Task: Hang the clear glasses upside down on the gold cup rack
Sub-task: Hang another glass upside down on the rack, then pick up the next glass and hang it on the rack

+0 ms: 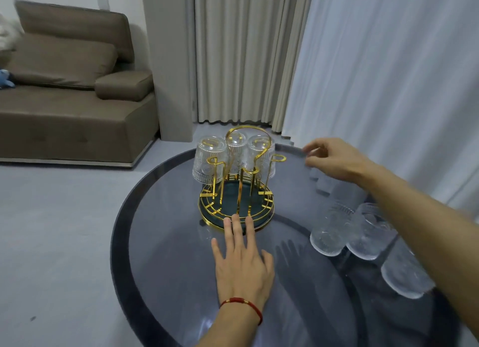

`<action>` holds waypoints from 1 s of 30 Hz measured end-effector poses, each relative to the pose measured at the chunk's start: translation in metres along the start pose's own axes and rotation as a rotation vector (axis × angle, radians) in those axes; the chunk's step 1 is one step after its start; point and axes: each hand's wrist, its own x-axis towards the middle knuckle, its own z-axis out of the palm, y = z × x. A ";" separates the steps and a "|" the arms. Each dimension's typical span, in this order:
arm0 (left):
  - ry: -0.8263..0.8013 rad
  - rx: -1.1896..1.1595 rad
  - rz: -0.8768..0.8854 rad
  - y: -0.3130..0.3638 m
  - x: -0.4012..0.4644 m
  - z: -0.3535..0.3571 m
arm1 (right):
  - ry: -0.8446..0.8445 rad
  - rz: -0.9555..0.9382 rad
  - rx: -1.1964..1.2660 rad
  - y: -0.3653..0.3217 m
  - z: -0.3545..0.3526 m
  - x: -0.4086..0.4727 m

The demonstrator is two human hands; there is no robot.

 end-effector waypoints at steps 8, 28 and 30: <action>0.025 -0.106 0.032 0.005 -0.012 -0.020 | -0.166 0.168 -0.798 0.040 0.041 -0.112; -0.531 -1.383 -0.184 0.027 -0.060 -0.102 | 0.275 -0.506 -0.193 -0.020 0.114 -0.222; -0.488 -1.365 -0.236 0.023 -0.061 -0.105 | 0.259 -0.555 -0.197 -0.025 0.116 -0.221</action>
